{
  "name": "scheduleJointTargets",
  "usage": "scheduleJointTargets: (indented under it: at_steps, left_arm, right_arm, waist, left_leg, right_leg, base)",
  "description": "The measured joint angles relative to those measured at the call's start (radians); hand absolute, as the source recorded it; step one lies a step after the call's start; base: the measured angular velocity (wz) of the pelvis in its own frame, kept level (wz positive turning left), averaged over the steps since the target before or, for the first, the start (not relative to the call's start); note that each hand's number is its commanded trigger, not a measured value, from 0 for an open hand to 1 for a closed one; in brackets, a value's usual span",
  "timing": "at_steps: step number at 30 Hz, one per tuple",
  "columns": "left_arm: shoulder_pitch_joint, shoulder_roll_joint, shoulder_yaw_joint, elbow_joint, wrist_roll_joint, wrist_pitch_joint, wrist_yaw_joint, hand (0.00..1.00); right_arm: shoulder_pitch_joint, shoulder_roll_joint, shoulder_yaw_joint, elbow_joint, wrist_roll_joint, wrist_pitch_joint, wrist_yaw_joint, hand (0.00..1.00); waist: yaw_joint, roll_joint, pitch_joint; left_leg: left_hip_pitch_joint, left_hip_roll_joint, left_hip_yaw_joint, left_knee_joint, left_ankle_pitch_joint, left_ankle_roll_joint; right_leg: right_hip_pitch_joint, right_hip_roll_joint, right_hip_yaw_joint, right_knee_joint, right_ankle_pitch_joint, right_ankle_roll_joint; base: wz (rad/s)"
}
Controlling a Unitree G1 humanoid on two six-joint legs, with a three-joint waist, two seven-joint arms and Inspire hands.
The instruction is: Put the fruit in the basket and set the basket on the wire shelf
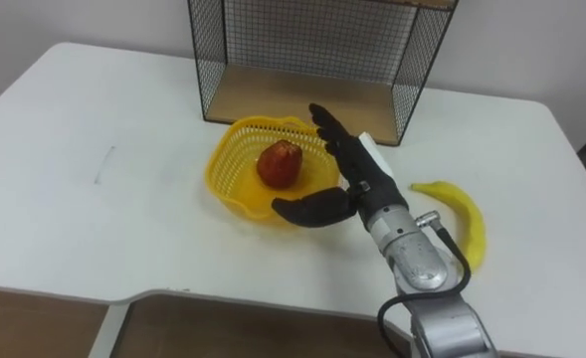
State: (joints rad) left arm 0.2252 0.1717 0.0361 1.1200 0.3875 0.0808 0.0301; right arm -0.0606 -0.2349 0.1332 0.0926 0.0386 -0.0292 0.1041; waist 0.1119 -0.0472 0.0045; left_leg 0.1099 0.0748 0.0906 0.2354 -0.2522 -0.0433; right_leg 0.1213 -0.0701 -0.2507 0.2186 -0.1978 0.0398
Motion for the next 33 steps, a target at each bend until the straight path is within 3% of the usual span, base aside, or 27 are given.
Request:
scheduleJointTargets:
  at_steps: [8, 18, 29, 33]
  left_arm:
    - [0.020, 0.000, 0.000, -0.021, -0.001, -0.007, 0.000, 0.00]
    - [0.044, 0.003, 0.015, -0.046, -0.001, -0.018, 0.000, 0.00]
    - [0.062, 0.008, 0.020, -0.087, -0.001, -0.027, 0.005, 0.00]
    - [0.062, 0.014, 0.020, -0.088, -0.001, -0.017, 0.007, 0.00]
  right_arm:
    - [0.000, 0.000, -0.085, -0.042, 0.002, -0.035, -0.097, 0.00]
    - [0.000, -0.035, -0.195, -0.042, 0.037, -0.036, -0.237, 0.00]
    - [0.003, -0.113, -0.197, -0.019, -0.011, -0.046, -0.358, 0.00]
    - [0.002, -0.120, -0.197, 0.104, -0.057, -0.044, -0.368, 0.00]
  waist:
    - [-0.013, 0.000, -0.0010]
    - [-0.048, -0.012, -0.0051]
    - [-0.053, -0.027, -0.0036]
    - [-0.049, -0.040, -0.0065]
  left_leg:
    - [0.007, 0.000, 0.001, 0.001, 0.000, 0.000]
    - [0.006, -0.001, 0.001, -0.005, 0.001, 0.000]
    - [0.005, -0.002, 0.004, -0.006, 0.001, 0.000]
    - [0.008, -0.002, 0.003, -0.007, 0.001, 0.000]
  right_leg:
    - [0.008, 0.000, 0.002, 0.000, 0.000, 0.000]
    - [0.006, 0.000, 0.004, -0.001, -0.001, 0.001]
    - [0.000, 0.001, 0.005, -0.014, -0.001, 0.001]
    - [0.005, 0.001, 0.004, -0.013, -0.001, 0.001]
  base:
    - [0.00]
    - [0.00]
    - [0.00]
    - [0.00]
